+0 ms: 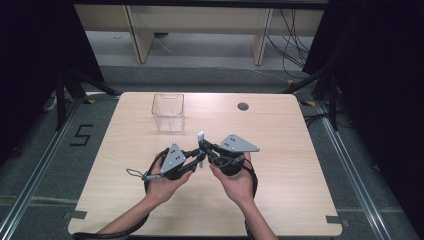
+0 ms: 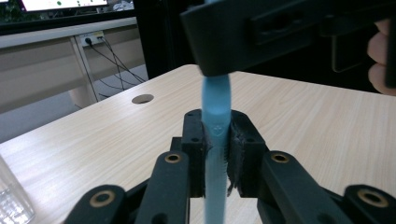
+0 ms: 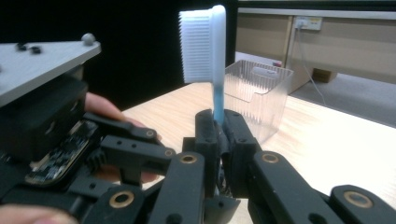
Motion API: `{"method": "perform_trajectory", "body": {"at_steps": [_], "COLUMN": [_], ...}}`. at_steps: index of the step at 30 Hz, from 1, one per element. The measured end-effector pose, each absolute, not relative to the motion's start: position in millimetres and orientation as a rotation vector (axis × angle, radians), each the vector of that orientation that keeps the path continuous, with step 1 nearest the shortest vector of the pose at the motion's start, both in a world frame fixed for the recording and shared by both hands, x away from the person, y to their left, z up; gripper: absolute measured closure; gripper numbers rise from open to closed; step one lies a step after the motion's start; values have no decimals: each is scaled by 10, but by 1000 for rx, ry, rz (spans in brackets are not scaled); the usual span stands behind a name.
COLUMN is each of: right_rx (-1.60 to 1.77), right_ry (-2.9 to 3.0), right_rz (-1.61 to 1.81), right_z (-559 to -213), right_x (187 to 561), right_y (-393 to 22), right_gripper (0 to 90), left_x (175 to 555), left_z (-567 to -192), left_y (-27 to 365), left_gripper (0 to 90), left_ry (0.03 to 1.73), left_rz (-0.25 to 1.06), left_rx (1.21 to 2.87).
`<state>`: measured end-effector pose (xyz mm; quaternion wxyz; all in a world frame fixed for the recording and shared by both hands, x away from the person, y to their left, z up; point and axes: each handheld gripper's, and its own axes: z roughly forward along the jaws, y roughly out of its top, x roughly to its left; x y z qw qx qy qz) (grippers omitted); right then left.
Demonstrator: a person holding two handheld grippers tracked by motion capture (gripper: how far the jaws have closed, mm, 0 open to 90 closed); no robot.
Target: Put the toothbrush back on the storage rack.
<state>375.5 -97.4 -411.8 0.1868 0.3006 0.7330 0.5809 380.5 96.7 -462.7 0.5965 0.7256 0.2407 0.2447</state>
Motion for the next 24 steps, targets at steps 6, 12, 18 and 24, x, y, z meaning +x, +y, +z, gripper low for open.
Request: {"method": "perform_trajectory", "body": {"at_steps": [6,12,18,24], "right_rx": [865,904,976,1017], "right_ry": [1993,1939,1914,1884], "right_rz": [1671,1641,1590,1536], "right_z": [-4086,-4115,-4220,-4423], "right_x": [3698,3586,3487,3409], "right_y": [-1033,-1319,-1602,-1835], "right_gripper": [506,419,393,372], "left_x": [3866,3974,4069,4172], "left_z": [-4561,-4477,-4350,-4257], "left_y": [1098,1326,1524,1677], "left_gripper": [779,779,779,779], "left_ry": [584,632,655,681], "left_rz": [597,648,716,753], "left_rx": [1664,1621,1584,1549]}}
